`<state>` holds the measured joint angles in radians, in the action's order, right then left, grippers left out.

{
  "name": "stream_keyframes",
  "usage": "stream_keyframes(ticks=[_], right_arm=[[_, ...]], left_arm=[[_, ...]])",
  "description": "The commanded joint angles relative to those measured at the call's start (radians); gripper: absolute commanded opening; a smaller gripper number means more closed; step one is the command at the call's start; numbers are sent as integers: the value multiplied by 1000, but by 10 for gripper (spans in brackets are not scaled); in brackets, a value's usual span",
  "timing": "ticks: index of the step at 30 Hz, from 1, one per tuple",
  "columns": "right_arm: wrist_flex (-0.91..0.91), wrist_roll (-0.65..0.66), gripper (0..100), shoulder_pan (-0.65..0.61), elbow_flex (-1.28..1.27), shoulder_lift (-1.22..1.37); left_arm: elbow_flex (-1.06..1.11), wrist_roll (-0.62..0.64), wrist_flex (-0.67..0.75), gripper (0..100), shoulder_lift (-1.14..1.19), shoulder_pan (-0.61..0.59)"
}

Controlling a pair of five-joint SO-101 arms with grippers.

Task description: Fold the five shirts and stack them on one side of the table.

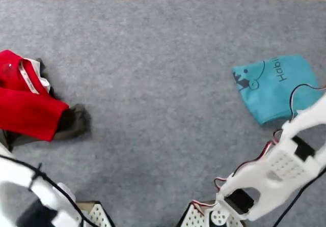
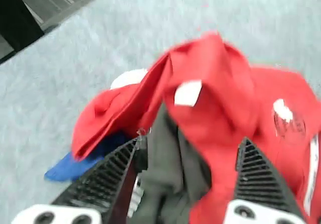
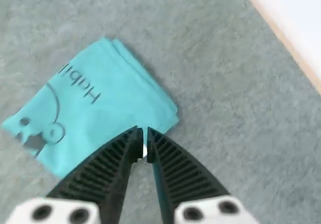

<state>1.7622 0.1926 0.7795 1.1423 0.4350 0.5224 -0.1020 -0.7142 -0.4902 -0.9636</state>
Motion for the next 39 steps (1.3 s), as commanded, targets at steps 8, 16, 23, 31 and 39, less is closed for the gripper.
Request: stream_keyframes(ticks=[8, 16, 23, 31, 39], right_arm=[[-25, -17, 15, -215, -524, -352], [-37, 9, 15, -219, -581, -421], [-37, 38, 15, -219, -581, -418], [-37, 40, 15, -226, -582, -414], [-84, 40, 15, -229, -585, -412]], left_arm=[[-170, 9, 132, 159, 282, 67], [-176, 8, 120, 26, 279, 156], [-302, -5, -227, 29, 133, 257], [-274, -152, -381, 30, -38, 202], [-294, -173, -664, 30, -367, 384]])
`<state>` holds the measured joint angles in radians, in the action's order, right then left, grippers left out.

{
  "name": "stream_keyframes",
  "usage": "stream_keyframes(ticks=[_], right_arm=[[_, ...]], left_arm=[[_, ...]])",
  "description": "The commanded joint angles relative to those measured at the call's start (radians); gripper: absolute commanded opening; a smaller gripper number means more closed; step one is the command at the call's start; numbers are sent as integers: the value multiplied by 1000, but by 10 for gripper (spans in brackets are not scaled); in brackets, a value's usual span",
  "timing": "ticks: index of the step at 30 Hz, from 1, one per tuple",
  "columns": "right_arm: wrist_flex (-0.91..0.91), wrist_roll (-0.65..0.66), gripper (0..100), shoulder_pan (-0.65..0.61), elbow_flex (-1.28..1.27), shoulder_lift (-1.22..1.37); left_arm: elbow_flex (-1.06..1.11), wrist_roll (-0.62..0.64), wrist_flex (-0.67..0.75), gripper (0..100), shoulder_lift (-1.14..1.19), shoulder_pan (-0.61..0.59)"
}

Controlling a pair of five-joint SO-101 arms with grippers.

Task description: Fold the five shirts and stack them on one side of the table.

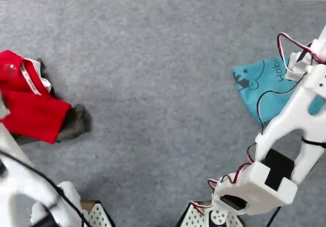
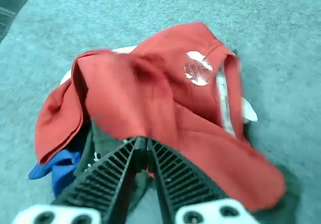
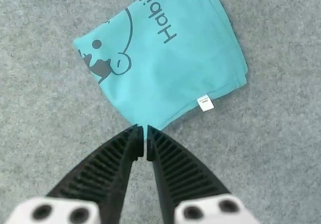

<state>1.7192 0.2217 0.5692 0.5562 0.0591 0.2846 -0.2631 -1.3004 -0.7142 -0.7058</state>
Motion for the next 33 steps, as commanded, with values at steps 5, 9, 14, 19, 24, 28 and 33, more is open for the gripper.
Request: stream_keyframes(ticks=[5, 9, 14, 19, 24, 28, 33], right_arm=[[-72, 11, 15, -46, -10, -36], [-81, 9, 15, -103, -96, -36], [-98, 9, 15, -137, -163, -38], [-169, 9, 18, -137, -220, -38], [-224, 9, 18, -161, -291, -38], [-247, 5, 18, -203, -334, -38], [-264, 5, 18, -230, -349, -38]], left_arm=[[-33, -5, -166, 30, -285, 668], [-10, -5, -164, 30, -247, 1075], [1, -5, -164, 30, -124, 826], [82, -8, -41, 136, 0, 282], [208, -11, 181, 238, 118, -28], [329, -8, 299, 238, 199, -97], [475, -6, 520, 212, 301, -104]])
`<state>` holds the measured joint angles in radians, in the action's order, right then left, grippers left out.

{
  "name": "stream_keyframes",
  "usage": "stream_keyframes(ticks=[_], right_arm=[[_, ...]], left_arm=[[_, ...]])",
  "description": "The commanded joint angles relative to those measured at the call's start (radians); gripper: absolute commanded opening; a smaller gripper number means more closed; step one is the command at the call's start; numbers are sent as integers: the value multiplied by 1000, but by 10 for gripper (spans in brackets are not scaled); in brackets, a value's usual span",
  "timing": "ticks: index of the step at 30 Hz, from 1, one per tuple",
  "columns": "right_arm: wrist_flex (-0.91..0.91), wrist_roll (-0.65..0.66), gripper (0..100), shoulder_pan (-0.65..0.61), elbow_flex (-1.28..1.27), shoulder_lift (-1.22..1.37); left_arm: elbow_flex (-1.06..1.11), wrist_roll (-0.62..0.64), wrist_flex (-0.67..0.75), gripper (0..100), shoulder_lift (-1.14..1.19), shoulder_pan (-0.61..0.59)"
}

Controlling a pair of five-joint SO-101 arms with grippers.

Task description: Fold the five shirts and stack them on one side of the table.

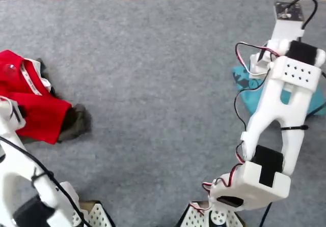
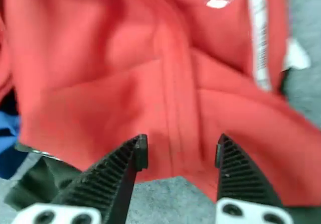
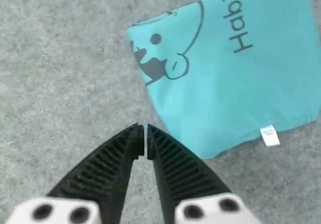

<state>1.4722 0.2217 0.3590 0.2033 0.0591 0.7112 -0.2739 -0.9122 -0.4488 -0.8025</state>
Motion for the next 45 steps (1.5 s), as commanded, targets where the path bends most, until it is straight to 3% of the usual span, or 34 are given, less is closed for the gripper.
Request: stream_keyframes(ticks=[1, 6, 12, 16, 20, 25, 29, 33, 36, 39, 42, 45], right_arm=[[-17, 6, 18, -20, 5, -38], [-17, 9, 17, -18, 8, -44], [-17, 9, 17, -14, 5, -45], [-17, 8, 17, -17, 7, -45], [-17, 3, 17, -17, 10, -44], [-18, 2, 18, -18, 12, -39], [-28, 5, 18, -20, 15, -45], [-38, 8, 21, -26, 65, -38], [-32, 5, 93, -89, 96, -38], [-32, 2, 204, -198, 105, -38], [-35, 2, 260, -322, 104, -36], [-38, 0, 262, -434, 110, -15]], left_arm=[[64, 5, 183, 186, 52, -1], [39, 0, 212, 23, 71, 50], [-119, 0, -124, 29, -95, 194], [-243, 5, -347, 29, -267, 447], [-295, 6, -479, 29, -382, 845], [-314, 141, -470, 29, -402, 1330], [-375, 204, -486, 33, -390, 1503], [-530, 203, -675, 33, -339, 1633], [-707, 161, -824, 34, -310, 1761], [-808, 133, -850, 95, -282, 1785], [-811, 236, -850, 245, -275, 1669], [-819, 345, -850, 277, -302, 1517]])
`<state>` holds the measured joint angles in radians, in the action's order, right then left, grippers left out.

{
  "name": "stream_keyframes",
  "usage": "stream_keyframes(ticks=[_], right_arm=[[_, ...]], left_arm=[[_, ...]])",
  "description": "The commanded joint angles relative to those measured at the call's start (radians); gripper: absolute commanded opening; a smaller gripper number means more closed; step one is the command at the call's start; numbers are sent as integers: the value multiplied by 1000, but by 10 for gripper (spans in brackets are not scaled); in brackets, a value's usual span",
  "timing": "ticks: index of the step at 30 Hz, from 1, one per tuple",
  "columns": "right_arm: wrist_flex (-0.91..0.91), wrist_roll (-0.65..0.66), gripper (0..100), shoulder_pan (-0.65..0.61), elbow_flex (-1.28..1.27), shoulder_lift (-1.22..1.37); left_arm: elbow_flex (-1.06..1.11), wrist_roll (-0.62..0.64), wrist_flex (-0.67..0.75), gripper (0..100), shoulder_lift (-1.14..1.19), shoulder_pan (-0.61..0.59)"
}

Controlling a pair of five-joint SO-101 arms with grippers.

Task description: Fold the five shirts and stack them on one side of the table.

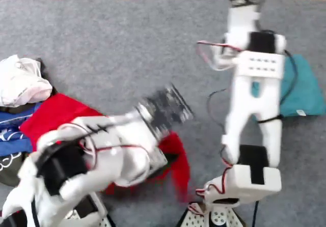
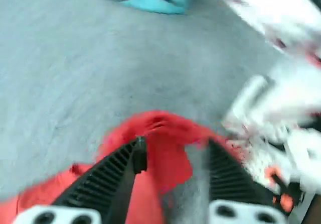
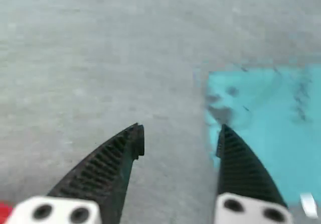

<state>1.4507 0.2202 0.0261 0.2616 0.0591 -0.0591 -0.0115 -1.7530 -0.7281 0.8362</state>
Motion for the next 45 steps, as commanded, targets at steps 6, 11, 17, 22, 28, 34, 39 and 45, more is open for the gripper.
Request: stream_keyframes(ticks=[6, 11, 17, 22, 28, 34, 39, 45], right_arm=[[44, -63, 262, -273, 157, 173], [201, -75, 262, -480, 361, 407], [301, -75, 262, -695, 624, 684], [305, -75, 262, -804, 757, 883], [308, -75, 256, -852, 826, 1046], [310, -75, 14, -813, 829, 1078], [316, -75, 14, -706, 826, 1050], [316, -69, 13, -506, 696, 865]], left_arm=[[-39, 83, -9, 277, -169, -541], [101, 81, -8, 277, -301, -1092], [403, -40, 64, 278, -327, -1627], [584, -106, 239, 278, -328, -1810], [673, -132, 284, 278, -327, -1828], [716, -130, 285, 278, -327, -1827], [719, -130, 304, 278, -325, -1825], [743, -130, 342, 278, -324, -1761]])
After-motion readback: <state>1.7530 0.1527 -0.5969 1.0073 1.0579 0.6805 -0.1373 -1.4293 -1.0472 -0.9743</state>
